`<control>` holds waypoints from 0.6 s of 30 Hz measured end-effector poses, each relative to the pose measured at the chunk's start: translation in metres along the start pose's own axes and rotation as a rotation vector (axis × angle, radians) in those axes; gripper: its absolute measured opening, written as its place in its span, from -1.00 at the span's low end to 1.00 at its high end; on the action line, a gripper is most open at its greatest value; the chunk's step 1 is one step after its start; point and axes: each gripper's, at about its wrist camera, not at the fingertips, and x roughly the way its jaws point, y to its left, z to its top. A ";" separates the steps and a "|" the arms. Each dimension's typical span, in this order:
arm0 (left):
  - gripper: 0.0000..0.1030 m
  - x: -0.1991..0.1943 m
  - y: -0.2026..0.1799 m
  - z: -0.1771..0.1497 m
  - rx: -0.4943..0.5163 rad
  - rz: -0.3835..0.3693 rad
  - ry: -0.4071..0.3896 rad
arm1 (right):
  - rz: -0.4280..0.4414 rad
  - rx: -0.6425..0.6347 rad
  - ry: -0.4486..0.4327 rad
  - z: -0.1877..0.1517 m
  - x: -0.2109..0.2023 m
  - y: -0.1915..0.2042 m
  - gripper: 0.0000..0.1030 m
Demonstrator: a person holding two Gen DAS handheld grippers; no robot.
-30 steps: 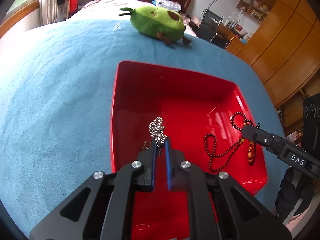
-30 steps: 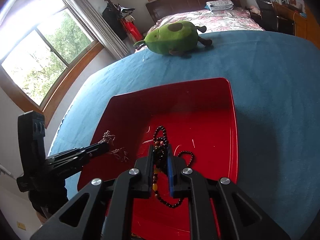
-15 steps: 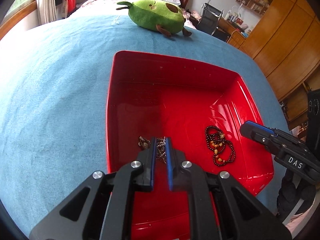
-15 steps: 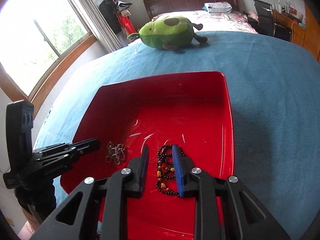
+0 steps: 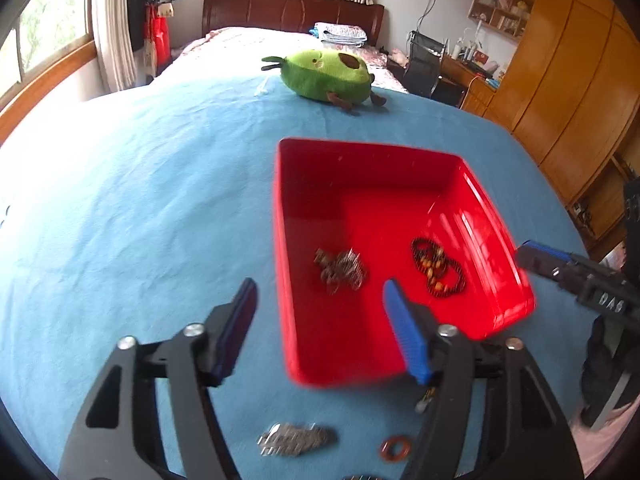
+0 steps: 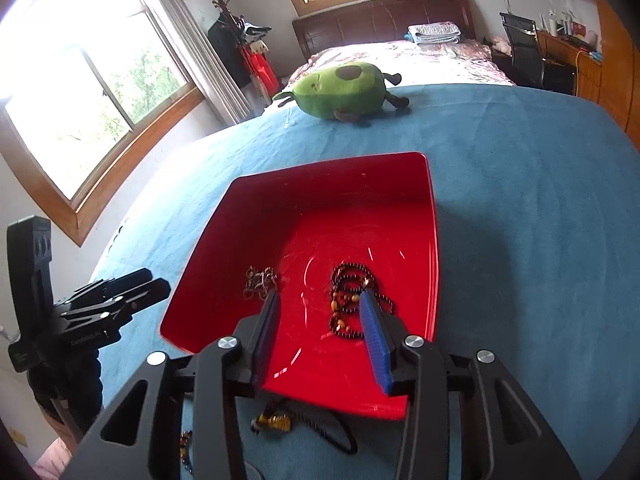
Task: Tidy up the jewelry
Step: 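Grasp the steel wristwatch with the left tool while the right tool grasps the black cord pendant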
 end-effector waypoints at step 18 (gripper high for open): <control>0.44 -0.001 0.048 -0.090 0.044 0.001 0.112 | 0.119 0.011 0.091 -0.086 -0.017 0.032 -0.13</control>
